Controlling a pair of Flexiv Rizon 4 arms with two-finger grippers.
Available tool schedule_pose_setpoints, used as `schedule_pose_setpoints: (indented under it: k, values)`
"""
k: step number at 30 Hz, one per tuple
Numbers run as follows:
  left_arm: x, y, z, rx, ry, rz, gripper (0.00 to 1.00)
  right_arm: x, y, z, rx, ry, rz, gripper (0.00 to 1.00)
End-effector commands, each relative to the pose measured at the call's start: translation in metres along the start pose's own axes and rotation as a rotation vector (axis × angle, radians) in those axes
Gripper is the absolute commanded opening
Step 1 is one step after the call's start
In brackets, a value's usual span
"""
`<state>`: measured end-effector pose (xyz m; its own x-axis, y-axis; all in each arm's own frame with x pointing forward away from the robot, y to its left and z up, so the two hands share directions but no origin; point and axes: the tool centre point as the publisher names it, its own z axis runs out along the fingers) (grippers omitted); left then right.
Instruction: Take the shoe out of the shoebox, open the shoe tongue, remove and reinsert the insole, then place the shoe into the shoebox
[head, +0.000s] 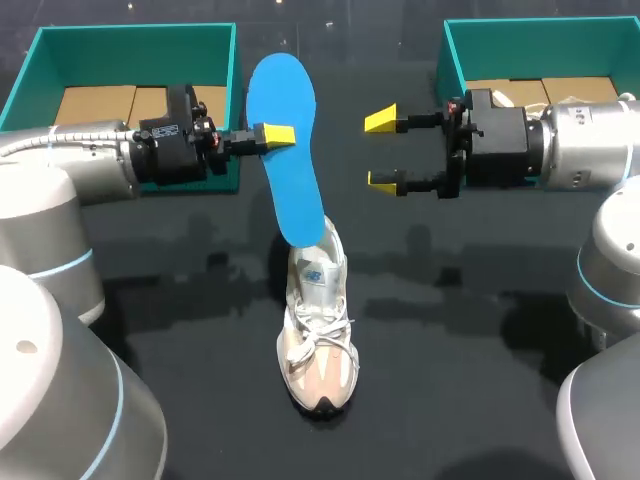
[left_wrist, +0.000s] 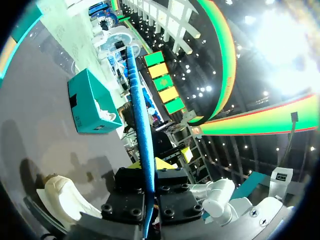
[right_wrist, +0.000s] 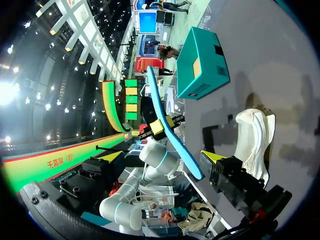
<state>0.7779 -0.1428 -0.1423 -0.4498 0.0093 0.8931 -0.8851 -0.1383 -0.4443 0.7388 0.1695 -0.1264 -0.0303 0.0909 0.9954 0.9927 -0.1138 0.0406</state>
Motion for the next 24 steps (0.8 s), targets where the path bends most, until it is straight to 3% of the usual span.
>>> schedule_pose_setpoints:
  k: [1,7,18,22,24]
  values:
    - [0.005,-0.011,-0.005,0.025,0.040,0.226,0.00,-0.003,-0.002,0.001,-0.003,0.023,0.000,1.00]
    - [0.011,-0.028,-0.011,-0.023,0.051,0.555,0.00,-0.005,-0.004,-0.002,-0.012,0.046,0.019,1.00]
    - [0.011,-0.028,-0.011,-0.023,0.051,0.555,0.00,-0.006,-0.005,-0.002,-0.013,0.048,0.024,1.00]
    - [0.021,-0.027,-0.010,-0.011,0.082,0.803,0.00,-0.006,-0.005,-0.002,-0.013,0.048,0.024,1.00]
    - [0.024,-0.024,-0.007,-0.057,0.115,0.929,0.00,-0.006,-0.005,-0.002,-0.013,0.048,0.024,1.00]
